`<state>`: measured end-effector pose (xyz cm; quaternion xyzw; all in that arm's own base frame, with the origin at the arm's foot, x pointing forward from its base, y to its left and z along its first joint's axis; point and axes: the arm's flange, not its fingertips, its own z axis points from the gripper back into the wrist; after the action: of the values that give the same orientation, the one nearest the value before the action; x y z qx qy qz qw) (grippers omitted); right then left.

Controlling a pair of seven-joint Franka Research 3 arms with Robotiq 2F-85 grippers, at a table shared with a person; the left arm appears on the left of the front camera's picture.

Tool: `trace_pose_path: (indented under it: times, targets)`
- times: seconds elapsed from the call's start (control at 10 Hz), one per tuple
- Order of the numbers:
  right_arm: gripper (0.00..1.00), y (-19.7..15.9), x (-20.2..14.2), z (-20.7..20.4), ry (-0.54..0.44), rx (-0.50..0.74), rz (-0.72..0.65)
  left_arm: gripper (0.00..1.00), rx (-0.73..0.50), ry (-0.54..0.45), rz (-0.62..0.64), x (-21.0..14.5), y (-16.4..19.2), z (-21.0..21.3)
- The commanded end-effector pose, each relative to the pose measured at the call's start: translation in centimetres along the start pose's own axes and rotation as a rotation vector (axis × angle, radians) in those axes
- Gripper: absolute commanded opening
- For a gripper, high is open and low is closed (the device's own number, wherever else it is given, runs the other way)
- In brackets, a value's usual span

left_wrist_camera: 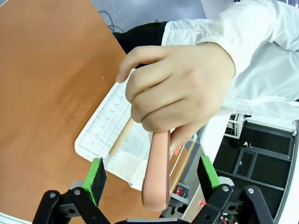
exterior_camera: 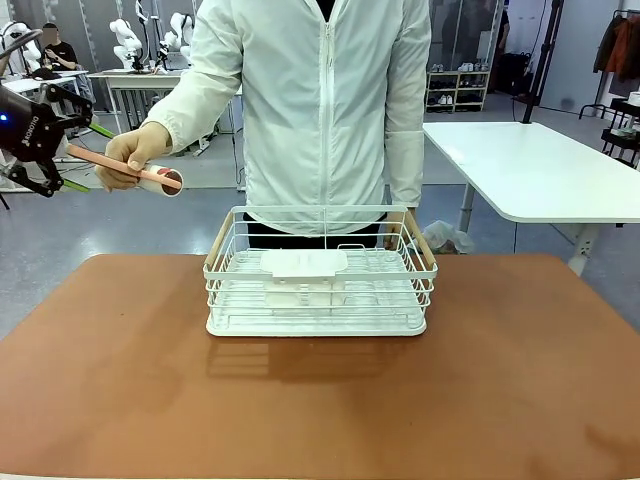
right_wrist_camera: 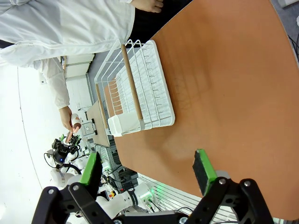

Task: Clean the table.
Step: Pick up the Lint Roller when the human hands it over.

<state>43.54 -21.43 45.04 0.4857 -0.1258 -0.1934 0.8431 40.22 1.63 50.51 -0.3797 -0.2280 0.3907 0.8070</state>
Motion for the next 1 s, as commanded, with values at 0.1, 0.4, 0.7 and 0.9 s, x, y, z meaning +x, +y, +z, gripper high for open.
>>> trace_pose_path:
  times: [0.1, 0.4, 0.7, 0.9]
  targets:
    - [1.00, 0.2, -0.3, -0.1, -0.015, -0.002, 0.002, 1.00, -0.060, -0.022, 0.004, 0.5, 0.2, -0.8]
    - [1.00, 0.2, -0.3, -0.1, -0.015, -0.002, 0.002, 0.76, -0.070, -0.019, 0.009, 0.8, 0.4, -0.8]
    - [1.00, 0.2, -0.3, -0.1, -0.015, -0.002, 0.002, 0.65, -0.083, -0.022, 0.005, 1.1, 0.4, -0.8]
    - [1.00, 0.2, -0.3, -0.1, -0.015, -0.002, 0.002, 0.45, -0.098, -0.031, 0.010, 1.6, 0.5, -0.9]
